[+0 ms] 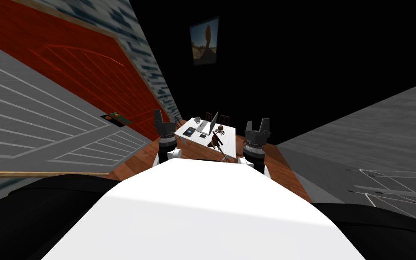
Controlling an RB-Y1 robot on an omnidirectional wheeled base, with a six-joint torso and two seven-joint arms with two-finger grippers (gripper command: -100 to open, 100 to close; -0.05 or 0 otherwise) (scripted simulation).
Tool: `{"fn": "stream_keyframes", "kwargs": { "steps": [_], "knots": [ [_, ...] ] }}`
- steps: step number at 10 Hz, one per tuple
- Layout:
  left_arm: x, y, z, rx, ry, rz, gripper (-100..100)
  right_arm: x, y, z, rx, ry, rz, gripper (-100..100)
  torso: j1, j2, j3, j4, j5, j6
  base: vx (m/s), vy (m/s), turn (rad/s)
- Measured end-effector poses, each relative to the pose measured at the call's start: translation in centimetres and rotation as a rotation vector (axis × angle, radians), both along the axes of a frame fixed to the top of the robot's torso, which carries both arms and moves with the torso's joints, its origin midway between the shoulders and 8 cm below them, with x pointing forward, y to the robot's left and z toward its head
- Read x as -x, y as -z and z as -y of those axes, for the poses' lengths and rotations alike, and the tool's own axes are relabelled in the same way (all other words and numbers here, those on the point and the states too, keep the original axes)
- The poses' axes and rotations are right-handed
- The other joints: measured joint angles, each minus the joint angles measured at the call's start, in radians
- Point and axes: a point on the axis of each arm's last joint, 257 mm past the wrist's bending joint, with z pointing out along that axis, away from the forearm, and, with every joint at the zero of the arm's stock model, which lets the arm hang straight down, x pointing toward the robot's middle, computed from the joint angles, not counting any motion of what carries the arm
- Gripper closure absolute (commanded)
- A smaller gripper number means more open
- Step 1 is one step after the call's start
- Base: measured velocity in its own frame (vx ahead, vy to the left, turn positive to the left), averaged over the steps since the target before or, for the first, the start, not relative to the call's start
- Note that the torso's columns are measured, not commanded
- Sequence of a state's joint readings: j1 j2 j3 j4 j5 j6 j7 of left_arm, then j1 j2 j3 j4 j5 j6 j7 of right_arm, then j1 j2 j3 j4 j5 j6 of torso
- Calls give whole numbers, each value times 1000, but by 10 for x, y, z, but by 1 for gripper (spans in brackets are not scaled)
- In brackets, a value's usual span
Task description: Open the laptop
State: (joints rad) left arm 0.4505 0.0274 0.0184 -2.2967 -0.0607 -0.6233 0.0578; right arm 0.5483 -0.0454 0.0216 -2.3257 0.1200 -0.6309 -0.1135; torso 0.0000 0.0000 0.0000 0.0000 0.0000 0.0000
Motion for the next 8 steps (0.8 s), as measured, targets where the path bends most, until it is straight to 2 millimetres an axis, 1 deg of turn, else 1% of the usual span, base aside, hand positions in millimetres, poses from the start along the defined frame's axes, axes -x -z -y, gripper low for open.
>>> {"fn": "stream_keyframes", "kwargs": {
  "steps": [1,2,8],
  "knots": [
    [0,0,0,0,0,0,0,0,0,0,0,0,0,0,0,40,-82,41,0,0,0,0,0],
    [0,0,0,0,0,0,0,0,0,0,0,0,0,0,0,104,-209,105,0,0,0,0,0],
    [0,0,0,0,0,0,0,0,0,0,0,0,0,0,0,544,-1087,544,0,0,0,0,0]
  ]
}}
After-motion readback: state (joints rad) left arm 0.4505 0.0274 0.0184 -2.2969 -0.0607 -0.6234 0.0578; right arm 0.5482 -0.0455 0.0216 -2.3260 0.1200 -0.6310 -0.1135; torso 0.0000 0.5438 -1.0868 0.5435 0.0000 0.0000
